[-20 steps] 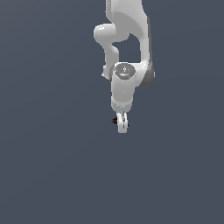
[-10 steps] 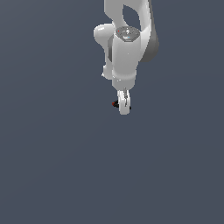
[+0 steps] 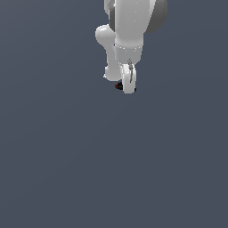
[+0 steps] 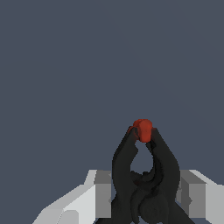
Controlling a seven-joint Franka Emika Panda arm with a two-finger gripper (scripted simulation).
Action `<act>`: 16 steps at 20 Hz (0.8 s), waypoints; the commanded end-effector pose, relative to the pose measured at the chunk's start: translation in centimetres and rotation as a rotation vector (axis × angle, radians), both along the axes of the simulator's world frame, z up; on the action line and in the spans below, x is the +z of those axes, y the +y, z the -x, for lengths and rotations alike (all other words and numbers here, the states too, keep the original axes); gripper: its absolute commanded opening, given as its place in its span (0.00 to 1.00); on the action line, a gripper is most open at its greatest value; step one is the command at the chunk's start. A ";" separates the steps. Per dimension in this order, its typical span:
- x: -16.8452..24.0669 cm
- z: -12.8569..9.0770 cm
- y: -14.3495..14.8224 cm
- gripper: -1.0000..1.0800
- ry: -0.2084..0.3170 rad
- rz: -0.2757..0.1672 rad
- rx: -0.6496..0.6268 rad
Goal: Pick up the object and move it to a goal position.
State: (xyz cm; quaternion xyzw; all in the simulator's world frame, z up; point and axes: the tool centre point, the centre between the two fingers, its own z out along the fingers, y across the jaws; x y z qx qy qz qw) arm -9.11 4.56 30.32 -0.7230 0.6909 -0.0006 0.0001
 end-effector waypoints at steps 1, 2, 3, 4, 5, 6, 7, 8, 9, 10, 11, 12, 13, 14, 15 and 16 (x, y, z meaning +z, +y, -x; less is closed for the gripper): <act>1.8 0.6 0.0 0.00 0.001 0.001 0.000; 2.4 0.7 0.1 0.00 0.001 0.001 0.001; 3.0 0.9 0.1 0.00 0.001 0.001 0.001; 3.5 1.0 0.1 0.00 0.001 0.001 0.001; 3.9 1.1 0.2 0.00 0.001 0.001 0.001; 4.3 1.2 0.2 0.00 0.001 0.000 0.001; 4.7 1.3 0.2 0.00 0.001 0.000 0.001; 4.9 1.4 0.2 0.00 0.001 0.000 0.001; 5.2 1.5 0.2 0.00 0.001 0.000 0.001; 5.3 1.5 0.3 0.00 0.001 0.000 0.002; 5.5 1.5 0.3 0.00 0.001 0.000 0.002; 5.5 1.5 0.3 0.00 0.001 0.000 0.002; 5.5 1.5 0.3 0.00 0.001 0.000 0.002; 5.5 1.5 0.3 0.00 0.001 -0.001 0.002; 5.4 1.4 0.3 0.00 0.001 -0.001 0.002; 5.3 1.4 0.3 0.00 0.001 -0.001 0.002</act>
